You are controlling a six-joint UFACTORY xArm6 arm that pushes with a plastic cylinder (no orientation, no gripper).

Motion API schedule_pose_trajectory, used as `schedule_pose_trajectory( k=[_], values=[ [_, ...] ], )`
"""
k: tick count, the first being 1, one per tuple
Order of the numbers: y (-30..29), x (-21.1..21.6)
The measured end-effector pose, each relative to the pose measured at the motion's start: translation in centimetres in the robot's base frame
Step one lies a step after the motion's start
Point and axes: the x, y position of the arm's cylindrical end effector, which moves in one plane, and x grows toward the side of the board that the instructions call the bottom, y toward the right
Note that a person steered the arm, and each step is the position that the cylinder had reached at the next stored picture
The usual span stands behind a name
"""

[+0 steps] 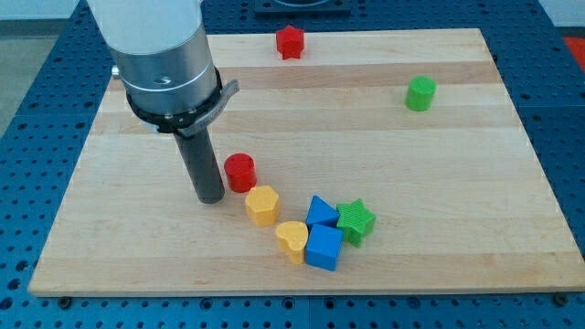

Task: Push the red circle into the two yellow blocks

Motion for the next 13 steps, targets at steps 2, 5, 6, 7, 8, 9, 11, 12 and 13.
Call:
schedule_pose_trajectory(
  k=[2,5,6,7,8,9,11,12,13],
  values=[
    [3.9,1.2],
    [7.5,-2.7],
    [7.3,-5.8],
    [3.4,-6.1],
    [-0.2,-4.5],
    [-0.1,-0.4],
    [-0.1,-2.3],
    [-4.4,-2.8],
    [-6.8,-0.4]
  ],
)
